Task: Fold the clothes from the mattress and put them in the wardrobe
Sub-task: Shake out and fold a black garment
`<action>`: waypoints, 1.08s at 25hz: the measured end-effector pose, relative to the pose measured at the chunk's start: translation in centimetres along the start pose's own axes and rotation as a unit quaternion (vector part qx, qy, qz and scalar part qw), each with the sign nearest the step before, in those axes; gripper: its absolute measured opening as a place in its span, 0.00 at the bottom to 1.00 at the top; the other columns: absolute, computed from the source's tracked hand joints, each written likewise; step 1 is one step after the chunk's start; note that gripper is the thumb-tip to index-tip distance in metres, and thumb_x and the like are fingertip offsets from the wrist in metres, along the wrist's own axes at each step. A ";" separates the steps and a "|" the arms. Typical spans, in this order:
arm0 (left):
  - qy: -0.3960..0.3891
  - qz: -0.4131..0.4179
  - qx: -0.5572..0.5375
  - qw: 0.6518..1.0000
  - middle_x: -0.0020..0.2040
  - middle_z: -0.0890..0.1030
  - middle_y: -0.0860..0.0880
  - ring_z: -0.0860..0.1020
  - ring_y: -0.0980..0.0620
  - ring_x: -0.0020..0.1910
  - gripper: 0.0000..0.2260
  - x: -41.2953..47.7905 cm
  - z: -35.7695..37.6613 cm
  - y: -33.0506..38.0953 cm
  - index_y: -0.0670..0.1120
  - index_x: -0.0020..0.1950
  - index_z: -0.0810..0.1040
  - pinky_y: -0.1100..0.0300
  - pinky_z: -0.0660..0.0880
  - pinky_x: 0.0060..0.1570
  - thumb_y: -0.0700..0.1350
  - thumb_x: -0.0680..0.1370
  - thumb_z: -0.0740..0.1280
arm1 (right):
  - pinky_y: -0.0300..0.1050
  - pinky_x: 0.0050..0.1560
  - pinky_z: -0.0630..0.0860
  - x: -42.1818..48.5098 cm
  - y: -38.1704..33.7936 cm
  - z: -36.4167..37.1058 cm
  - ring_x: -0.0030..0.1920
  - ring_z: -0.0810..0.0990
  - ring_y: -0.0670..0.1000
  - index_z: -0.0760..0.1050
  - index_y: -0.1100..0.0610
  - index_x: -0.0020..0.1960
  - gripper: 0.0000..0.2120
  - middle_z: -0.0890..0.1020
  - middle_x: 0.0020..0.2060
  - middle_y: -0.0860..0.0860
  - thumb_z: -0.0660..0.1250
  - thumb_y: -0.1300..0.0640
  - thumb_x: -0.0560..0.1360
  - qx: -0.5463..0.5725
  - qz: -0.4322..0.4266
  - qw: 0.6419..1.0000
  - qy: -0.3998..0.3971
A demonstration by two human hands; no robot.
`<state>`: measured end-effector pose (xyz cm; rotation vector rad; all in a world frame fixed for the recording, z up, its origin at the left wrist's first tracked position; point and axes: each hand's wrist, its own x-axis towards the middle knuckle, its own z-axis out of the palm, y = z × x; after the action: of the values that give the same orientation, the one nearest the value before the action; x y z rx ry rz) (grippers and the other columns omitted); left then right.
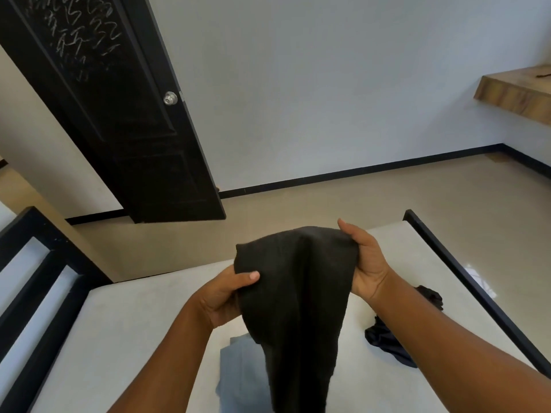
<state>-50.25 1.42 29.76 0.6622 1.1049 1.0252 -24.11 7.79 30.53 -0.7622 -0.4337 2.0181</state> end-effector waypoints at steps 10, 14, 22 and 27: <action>0.101 0.046 0.037 0.993 0.63 0.83 0.44 0.80 0.41 0.65 0.20 0.7 -1.7 -1.0 0.44 0.69 0.77 0.49 0.80 0.61 0.46 0.77 0.70 | 0.61 0.69 0.74 -0.3 0.4 -1.6 0.63 0.82 0.60 0.79 0.59 0.65 0.20 0.84 0.60 0.57 0.74 0.57 0.75 -0.277 0.036 0.960 0.004; 0.177 0.035 0.099 0.979 0.62 0.81 0.43 0.79 0.42 0.62 0.18 1.2 -0.8 0.2 0.42 0.65 0.76 0.48 0.77 0.62 0.51 0.81 0.67 | 0.58 0.67 0.76 0.0 1.0 -0.4 0.59 0.83 0.56 0.79 0.56 0.61 0.13 0.85 0.56 0.54 0.72 0.54 0.78 -0.354 0.015 0.934 0.033; 0.096 0.021 0.085 0.992 0.65 0.81 0.42 0.80 0.40 0.64 0.18 1.4 0.5 -0.2 0.44 0.72 0.74 0.48 0.83 0.56 0.42 0.82 0.67 | 0.51 0.50 0.84 -0.1 -1.3 -1.7 0.47 0.86 0.59 0.80 0.68 0.60 0.15 0.86 0.49 0.65 0.74 0.68 0.74 -0.135 0.116 0.974 0.138; 0.125 0.042 0.085 0.988 0.60 0.84 0.40 0.80 0.41 0.62 0.13 1.8 1.7 -0.7 0.41 0.66 0.78 0.48 0.78 0.65 0.41 0.82 0.67 | 0.57 0.61 0.79 -0.2 -1.5 -3.6 0.57 0.82 0.59 0.78 0.61 0.61 0.18 0.84 0.56 0.59 0.77 0.58 0.74 -0.233 0.130 0.950 0.163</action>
<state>-48.26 2.82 29.00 0.7350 1.4045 1.1163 -20.64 8.45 28.76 -1.4861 -0.6530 1.9941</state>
